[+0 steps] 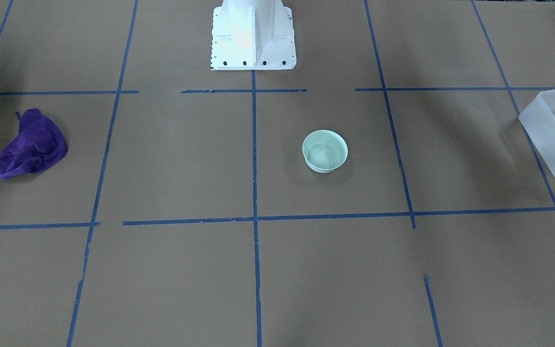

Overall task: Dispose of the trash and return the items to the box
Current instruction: 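Lift the yellow cup with the left gripper and drop it into the clear bin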

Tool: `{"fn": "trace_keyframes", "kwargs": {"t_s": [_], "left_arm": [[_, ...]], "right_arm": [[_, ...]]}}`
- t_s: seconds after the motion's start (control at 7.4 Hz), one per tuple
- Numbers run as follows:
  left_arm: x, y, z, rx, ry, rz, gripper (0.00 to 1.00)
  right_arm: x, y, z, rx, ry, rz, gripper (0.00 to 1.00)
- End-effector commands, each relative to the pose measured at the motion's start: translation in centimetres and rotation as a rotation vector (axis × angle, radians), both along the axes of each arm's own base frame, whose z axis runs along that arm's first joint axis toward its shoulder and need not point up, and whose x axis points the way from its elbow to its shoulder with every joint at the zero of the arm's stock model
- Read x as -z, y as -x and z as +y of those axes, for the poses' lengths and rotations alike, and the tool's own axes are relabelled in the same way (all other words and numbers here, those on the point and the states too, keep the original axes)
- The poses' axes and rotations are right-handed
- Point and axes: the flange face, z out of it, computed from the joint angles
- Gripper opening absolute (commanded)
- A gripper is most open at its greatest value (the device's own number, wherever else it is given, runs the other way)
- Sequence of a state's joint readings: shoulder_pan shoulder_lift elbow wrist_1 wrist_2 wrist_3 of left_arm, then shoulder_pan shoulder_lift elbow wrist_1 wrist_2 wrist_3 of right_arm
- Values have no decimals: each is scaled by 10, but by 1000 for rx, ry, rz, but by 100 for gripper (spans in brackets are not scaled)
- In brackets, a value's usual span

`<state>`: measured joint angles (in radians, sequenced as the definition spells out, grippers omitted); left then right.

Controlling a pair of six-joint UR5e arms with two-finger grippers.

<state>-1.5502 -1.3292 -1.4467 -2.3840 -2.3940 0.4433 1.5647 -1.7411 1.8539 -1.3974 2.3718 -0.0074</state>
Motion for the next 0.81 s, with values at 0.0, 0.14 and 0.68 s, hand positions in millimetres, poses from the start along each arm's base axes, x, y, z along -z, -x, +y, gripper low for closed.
{"fn": "trace_keyframes", "kwargs": {"t_s": [0.0, 0.14, 0.68], "left_arm": [[-9, -23, 3, -63, 4, 0, 0], [-18, -26, 13, -79, 7, -2, 0], [-21, -42, 21, -124, -11, -1, 79]], "right_arm": [[0, 0, 0, 0, -1, -1, 100], [0, 0, 0, 1, -1, -1, 100], [4, 0, 0, 3, -11, -2, 100]]}}
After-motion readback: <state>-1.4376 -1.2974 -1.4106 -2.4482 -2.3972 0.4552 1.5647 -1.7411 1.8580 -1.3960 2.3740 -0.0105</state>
